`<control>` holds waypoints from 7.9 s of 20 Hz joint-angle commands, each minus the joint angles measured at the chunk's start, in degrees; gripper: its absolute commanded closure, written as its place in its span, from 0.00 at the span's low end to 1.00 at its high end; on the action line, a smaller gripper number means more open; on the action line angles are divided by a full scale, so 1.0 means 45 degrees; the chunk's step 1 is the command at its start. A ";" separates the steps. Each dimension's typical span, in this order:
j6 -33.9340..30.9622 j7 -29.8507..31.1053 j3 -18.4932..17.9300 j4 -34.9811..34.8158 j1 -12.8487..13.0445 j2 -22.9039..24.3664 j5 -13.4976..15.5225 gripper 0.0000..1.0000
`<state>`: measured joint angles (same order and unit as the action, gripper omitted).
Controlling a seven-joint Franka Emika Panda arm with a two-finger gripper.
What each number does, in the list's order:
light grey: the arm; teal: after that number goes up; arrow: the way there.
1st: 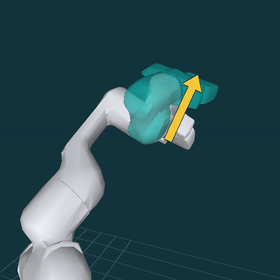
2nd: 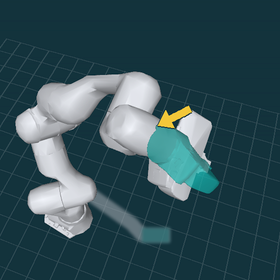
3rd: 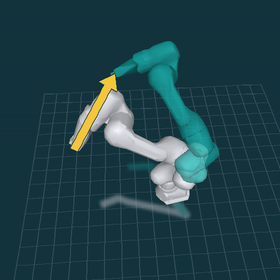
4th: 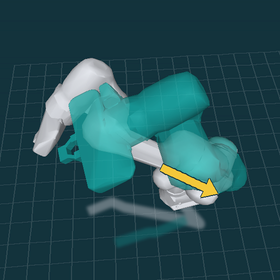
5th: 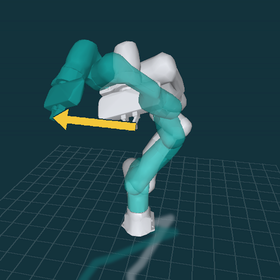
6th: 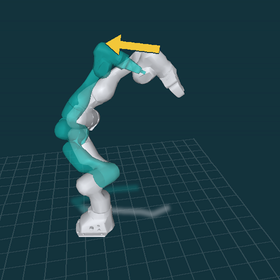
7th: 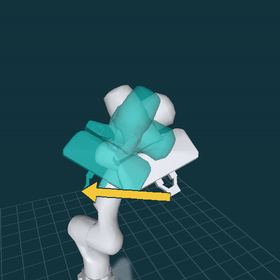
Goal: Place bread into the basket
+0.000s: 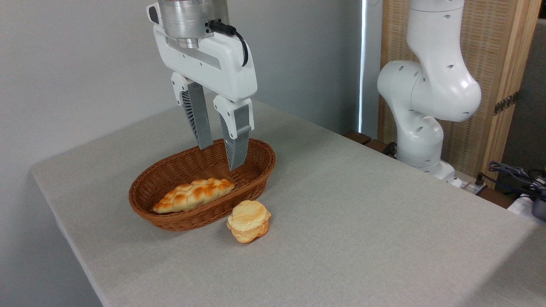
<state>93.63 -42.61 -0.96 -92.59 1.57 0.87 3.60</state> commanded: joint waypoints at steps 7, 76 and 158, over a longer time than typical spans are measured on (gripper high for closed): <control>-0.0162 -0.0179 -0.0040 -0.0147 0.0042 -0.0036 -0.0117 0.00; 0.4681 -1.6253 0.1543 -0.5772 0.0081 -0.0622 -0.1582 0.80; -0.0397 -0.0062 0.0411 0.0557 0.0217 -0.0487 -0.1426 0.00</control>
<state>93.23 -43.80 1.96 -90.21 1.24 -2.55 -2.74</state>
